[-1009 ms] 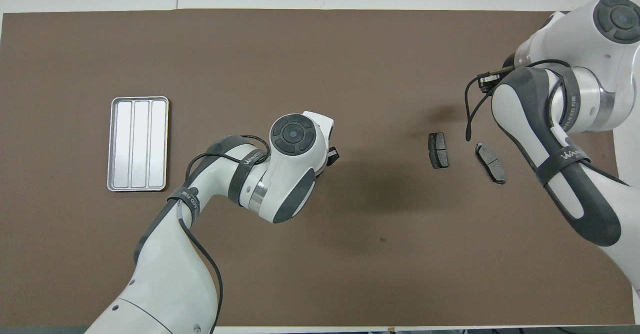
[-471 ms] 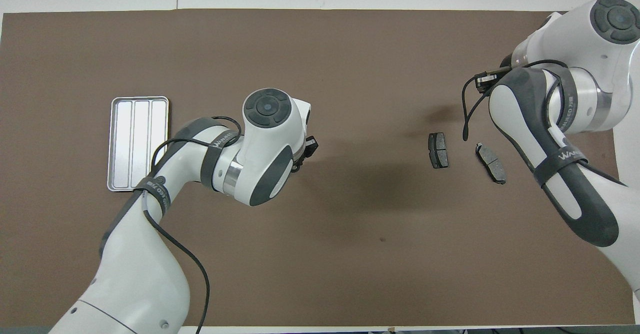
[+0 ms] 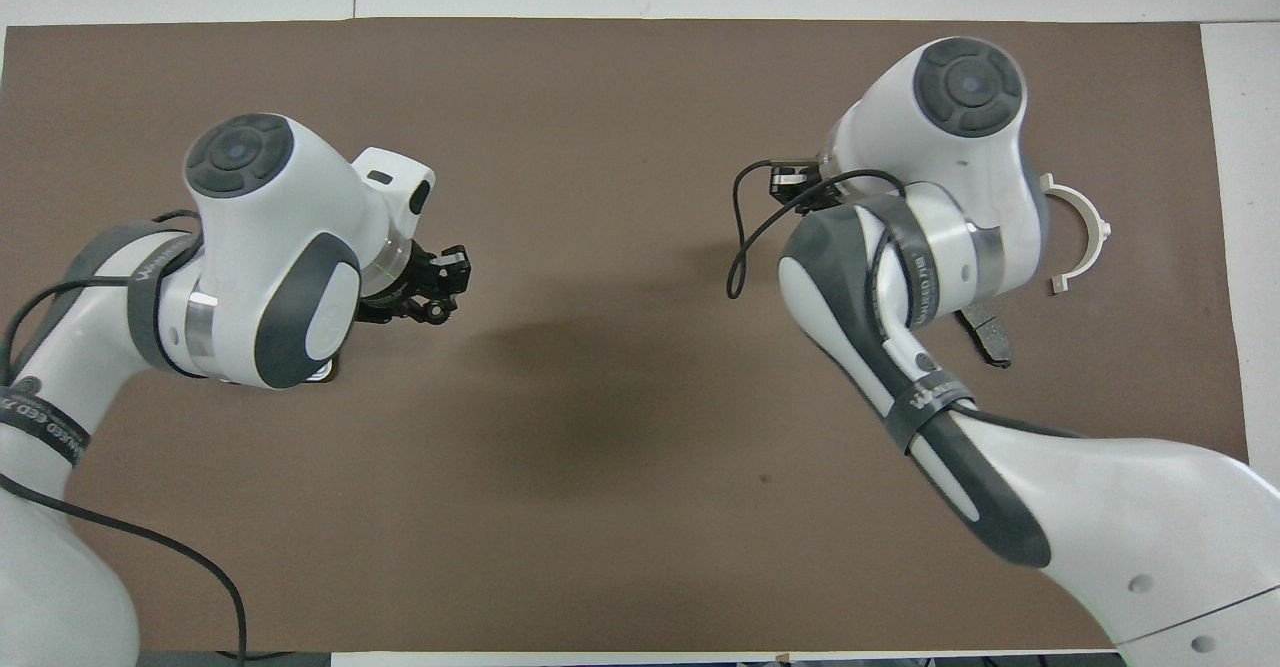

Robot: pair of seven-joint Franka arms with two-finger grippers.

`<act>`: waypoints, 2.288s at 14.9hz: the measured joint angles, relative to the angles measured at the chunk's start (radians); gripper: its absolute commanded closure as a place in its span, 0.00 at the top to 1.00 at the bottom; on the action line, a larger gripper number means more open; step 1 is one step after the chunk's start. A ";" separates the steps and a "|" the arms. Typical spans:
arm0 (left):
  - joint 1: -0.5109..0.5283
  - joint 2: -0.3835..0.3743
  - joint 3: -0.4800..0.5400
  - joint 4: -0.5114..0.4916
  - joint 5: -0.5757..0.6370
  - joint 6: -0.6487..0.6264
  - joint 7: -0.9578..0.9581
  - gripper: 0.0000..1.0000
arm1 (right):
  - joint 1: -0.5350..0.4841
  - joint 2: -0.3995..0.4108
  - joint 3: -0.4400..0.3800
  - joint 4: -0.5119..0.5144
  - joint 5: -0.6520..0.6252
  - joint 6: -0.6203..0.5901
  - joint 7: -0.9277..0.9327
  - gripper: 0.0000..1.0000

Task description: Pick bearing gear from pile to tray

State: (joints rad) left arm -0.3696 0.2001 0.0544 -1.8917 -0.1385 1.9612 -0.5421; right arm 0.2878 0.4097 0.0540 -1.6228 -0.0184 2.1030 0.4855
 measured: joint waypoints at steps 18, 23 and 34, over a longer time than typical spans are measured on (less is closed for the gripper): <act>0.326 -0.017 0.002 -0.244 0.084 0.225 0.489 0.00 | 0.351 0.053 0.000 -0.185 0.000 0.240 0.457 0.00; 0.330 -0.019 0.002 -0.268 0.084 0.246 0.489 0.00 | 0.351 0.056 -0.002 -0.185 0.000 0.240 0.457 0.94; 0.330 -0.033 -0.002 -0.296 0.085 0.278 0.489 0.99 | 0.139 0.008 -0.024 -0.082 -0.002 0.186 0.191 0.94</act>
State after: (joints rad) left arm -0.0396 0.1667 0.0526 -2.1876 -0.0537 2.2390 -0.0535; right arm 0.4269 0.4177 0.0305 -1.7044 -0.0205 2.2890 0.6767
